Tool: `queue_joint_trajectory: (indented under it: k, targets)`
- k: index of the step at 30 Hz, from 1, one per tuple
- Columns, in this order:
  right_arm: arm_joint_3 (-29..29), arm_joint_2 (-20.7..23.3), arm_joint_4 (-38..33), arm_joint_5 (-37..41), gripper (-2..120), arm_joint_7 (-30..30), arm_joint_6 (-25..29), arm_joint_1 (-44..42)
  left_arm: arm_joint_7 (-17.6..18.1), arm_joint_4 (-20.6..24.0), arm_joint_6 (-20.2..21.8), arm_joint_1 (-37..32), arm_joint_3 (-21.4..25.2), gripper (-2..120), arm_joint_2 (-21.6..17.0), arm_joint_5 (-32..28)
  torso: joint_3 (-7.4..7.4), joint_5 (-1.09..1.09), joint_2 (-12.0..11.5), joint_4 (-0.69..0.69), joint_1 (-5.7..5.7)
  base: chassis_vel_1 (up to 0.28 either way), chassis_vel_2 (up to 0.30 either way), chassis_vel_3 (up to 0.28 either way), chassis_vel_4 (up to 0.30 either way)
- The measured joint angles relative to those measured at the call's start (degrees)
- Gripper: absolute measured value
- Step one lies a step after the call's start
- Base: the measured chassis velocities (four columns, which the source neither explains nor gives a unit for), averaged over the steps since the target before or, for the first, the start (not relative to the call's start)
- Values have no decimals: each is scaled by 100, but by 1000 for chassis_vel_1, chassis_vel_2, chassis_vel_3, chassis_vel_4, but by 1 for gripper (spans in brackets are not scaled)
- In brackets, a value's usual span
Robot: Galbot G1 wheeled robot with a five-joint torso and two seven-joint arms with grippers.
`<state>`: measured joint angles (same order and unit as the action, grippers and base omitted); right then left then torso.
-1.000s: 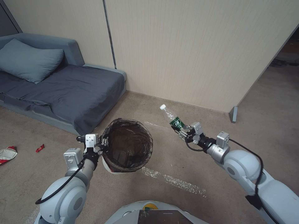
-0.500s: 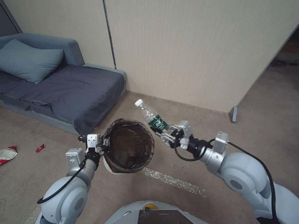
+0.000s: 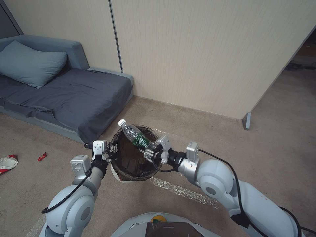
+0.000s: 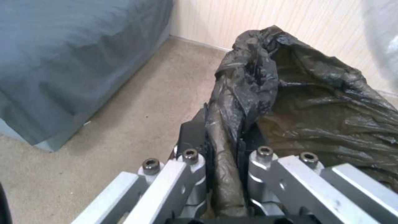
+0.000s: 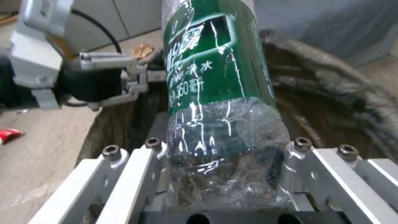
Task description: Pick up the trash bin, then pick up the garbage from the floor and place it into the trash bin.
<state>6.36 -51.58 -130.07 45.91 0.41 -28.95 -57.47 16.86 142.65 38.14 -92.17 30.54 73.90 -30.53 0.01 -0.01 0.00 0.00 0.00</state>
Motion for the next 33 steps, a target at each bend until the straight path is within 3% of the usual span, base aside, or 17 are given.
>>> queue_joint_trajectory:
  k: [5, 9, 13, 17, 21, 26, 33]
  targets:
    - [68, -22, 80, -53, 36, -55, 60, 58, -5, -3, -1, 13, 18, 8, -10, -9, 0, 0, 0, 0, 0, 0, 0, 0, 0]
    - [78, -24, 89, -106, 54, -29, 87, 25, -8, -3, -1, 34, 28, 8, -28, -37, -1, 0, 0, 0, 0, 0, 0, 0, 0]
    - [58, -19, 88, -246, 65, -27, 148, -13, -17, -5, -2, 42, 30, 8, -36, -44, -1, 0, 0, 0, 0, 0, 0, 0, 0]
    - [-72, -16, -1, -359, 86, -58, 240, -106, -28, -1, -5, 40, 70, 8, -44, -70, -1, 1, 0, 0, 0, 0, 0, 0, 0]
    - [-182, -4, -55, -358, 96, -35, 342, -184, -29, 1, -11, 32, 88, 8, -54, -83, -1, 1, 0, 0, 0, 0, 0, 0, 0]
    - [-463, 19, -143, -309, 100, 21, 475, -387, -29, -1, -12, 32, 104, 8, -52, -89, -1, 1, 0, 0, 0, 0, 0, 0, 0]
    - [-1299, 222, -689, 164, 100, 147, 550, -779, -29, -25, -13, 41, 121, 8, -84, -117, -1, 2, 0, 0, 0, 0, 0, 0, 0]
